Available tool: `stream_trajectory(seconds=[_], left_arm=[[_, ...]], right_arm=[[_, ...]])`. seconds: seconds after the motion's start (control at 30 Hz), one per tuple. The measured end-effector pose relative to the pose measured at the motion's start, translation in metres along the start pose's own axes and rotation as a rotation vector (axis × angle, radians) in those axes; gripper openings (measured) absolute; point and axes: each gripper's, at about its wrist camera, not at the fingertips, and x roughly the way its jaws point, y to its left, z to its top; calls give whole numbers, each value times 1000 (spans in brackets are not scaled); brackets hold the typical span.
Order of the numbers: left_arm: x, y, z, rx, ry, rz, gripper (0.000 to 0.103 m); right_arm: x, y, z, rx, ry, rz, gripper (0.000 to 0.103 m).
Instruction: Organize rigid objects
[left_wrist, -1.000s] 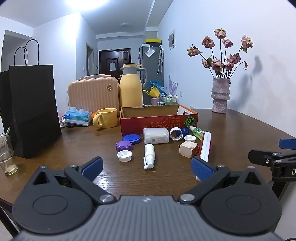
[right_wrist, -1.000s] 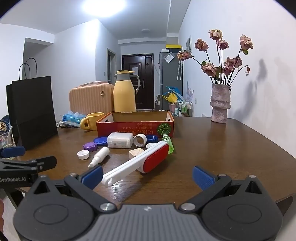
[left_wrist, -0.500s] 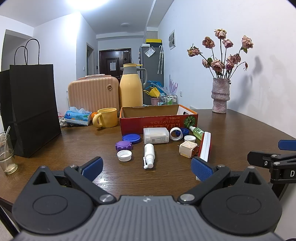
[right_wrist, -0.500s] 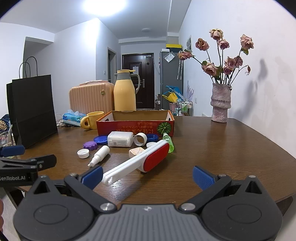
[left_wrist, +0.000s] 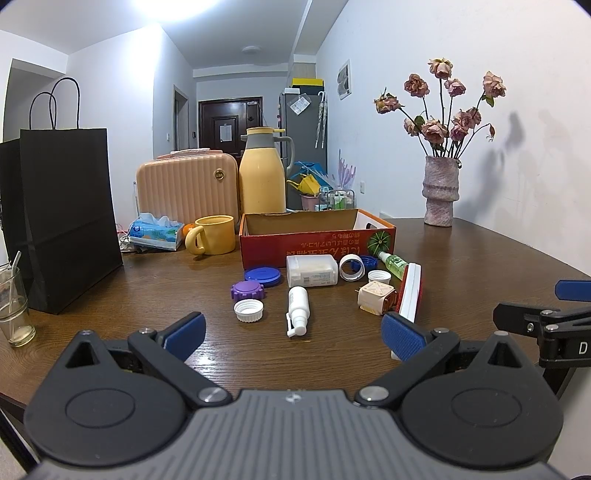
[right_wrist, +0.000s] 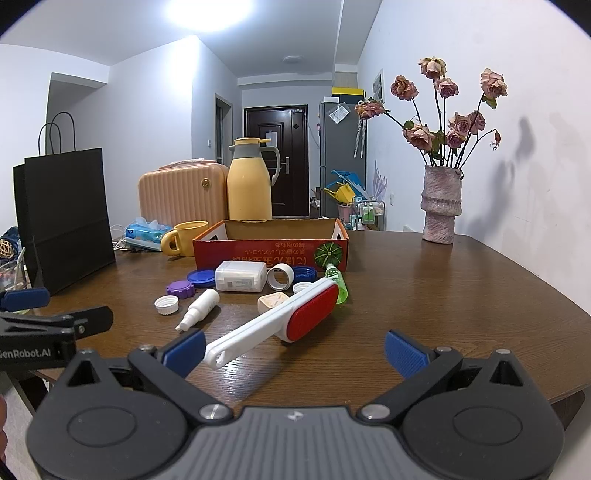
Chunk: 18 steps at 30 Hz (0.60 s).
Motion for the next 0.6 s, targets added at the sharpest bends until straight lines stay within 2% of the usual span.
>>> stream_trajectory(seconds=[0.6], left_arm=[[-1, -1, 1, -1, 0, 3, 103]], right_arm=[[0, 0, 0, 0, 2, 0, 103]])
